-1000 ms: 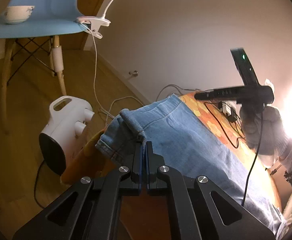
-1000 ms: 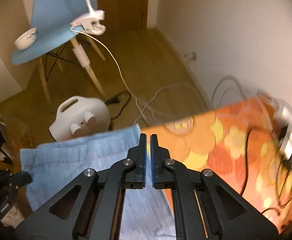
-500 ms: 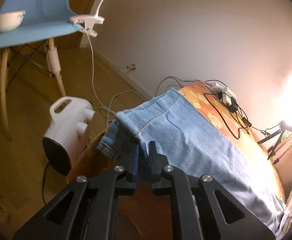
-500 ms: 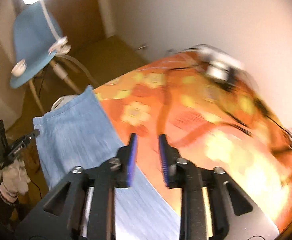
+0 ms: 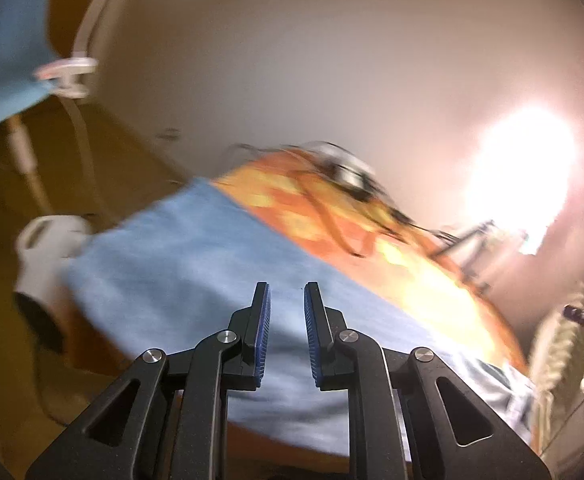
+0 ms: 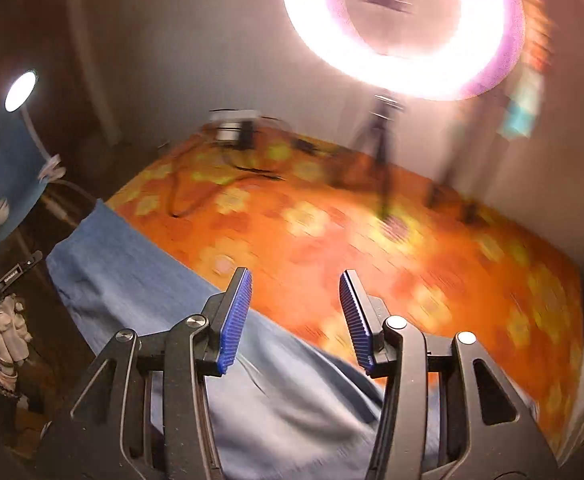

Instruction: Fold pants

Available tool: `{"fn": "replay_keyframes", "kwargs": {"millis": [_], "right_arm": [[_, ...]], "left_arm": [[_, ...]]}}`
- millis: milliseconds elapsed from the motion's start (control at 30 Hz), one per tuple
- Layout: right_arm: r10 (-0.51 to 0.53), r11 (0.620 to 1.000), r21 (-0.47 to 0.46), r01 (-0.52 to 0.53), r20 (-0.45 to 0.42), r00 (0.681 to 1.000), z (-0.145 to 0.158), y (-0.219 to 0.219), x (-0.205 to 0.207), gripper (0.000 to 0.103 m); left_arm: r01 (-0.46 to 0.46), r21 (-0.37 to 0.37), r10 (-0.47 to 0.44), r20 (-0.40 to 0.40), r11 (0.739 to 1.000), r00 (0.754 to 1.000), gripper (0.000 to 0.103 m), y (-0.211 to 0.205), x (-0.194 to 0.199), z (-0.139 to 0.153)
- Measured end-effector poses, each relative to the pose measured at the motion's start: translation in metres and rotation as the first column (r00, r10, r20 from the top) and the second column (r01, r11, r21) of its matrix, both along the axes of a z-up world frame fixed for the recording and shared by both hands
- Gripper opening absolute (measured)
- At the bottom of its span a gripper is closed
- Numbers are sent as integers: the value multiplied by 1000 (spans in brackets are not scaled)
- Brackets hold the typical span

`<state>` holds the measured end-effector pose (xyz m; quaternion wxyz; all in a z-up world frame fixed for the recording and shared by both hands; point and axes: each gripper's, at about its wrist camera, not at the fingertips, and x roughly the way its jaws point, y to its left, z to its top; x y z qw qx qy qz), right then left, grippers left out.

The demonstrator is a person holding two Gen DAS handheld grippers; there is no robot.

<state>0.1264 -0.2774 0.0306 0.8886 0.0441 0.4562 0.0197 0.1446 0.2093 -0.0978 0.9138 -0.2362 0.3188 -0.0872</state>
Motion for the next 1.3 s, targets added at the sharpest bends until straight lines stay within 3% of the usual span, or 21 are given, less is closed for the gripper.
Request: {"fn": "replay_keyframes", "kwargs": {"millis": [67,167,267,300,367,533,733,933,1067,1200,1300], "right_arm": [[-55,999,-1,55,-3,998,0,-23,-23,48],[-148,989,3,148,-13,989,-3,-61,-60,48],[-237,971,16,237,-24,971,-8,-99,-98,48],[-264,964,18,265,-26,964,-10,-111,-111,48],[-321,946,27,322,-39,946,-17,-136,-136,48],[-420,902,70,425,-80,904,-40,-187,-189,48],[-473,868,105,486,-127,872,-77,-225,-222,48],[-505,834,144,532,-189,842,-121,-253,-248,48],[-522,810,176,560,-219,824,-140,-269,-264,48],[-520,794,215,568,-242,819,-150,-279,-272,48],[-496,802,227,552,-261,828,-156,-276,-273,48]], "left_arm": [[81,-20,-81,10,997,997,27,-28,5,8],[204,-39,-203,20,978,979,28,-74,12,19],[329,-67,-328,19,942,944,29,-127,22,27],[368,-75,-368,16,927,930,35,-147,26,29],[446,-86,-447,12,891,895,43,-185,29,34],[598,-132,-606,-23,790,795,44,-282,33,37],[706,-207,-733,-106,678,672,46,-385,38,23],[751,-259,-794,-206,608,572,48,-460,45,3],[758,-274,-804,-276,591,527,48,-500,53,-15],[748,-269,-787,-334,607,519,48,-516,60,-30],[745,-290,-791,-351,601,502,48,-526,63,-39]]}}
